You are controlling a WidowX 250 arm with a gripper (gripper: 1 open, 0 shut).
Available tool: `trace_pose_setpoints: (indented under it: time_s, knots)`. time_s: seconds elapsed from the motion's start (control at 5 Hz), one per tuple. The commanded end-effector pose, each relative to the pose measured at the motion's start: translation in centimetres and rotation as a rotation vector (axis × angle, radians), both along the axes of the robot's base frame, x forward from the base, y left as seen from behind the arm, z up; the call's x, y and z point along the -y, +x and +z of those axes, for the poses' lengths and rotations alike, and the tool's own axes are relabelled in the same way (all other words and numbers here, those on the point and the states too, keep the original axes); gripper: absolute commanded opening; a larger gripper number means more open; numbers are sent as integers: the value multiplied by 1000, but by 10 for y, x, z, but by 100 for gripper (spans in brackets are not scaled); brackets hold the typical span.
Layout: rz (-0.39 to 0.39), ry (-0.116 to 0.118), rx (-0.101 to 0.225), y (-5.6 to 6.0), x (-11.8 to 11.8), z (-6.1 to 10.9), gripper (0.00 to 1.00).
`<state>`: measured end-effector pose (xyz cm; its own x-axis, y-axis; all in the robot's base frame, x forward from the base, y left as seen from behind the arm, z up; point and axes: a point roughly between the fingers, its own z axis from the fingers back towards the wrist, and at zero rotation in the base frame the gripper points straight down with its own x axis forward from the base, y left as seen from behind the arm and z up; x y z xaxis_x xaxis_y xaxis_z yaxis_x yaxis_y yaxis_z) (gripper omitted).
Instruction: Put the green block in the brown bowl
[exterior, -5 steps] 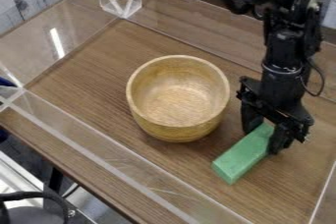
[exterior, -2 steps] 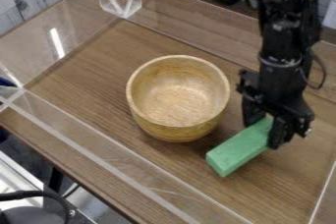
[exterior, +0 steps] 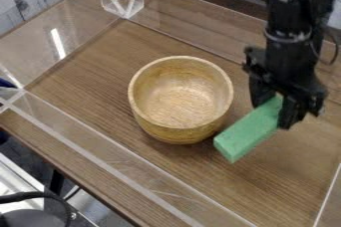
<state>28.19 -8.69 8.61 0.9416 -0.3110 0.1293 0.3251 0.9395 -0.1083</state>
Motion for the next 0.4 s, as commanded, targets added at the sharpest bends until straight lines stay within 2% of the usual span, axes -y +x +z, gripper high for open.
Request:
trace_pose_setpoints:
  time_s: [0.0,0.2]
  knots:
    - [79,-20,100,13,-11,37,0]
    - [96,-17,83,11,-30,30,0]
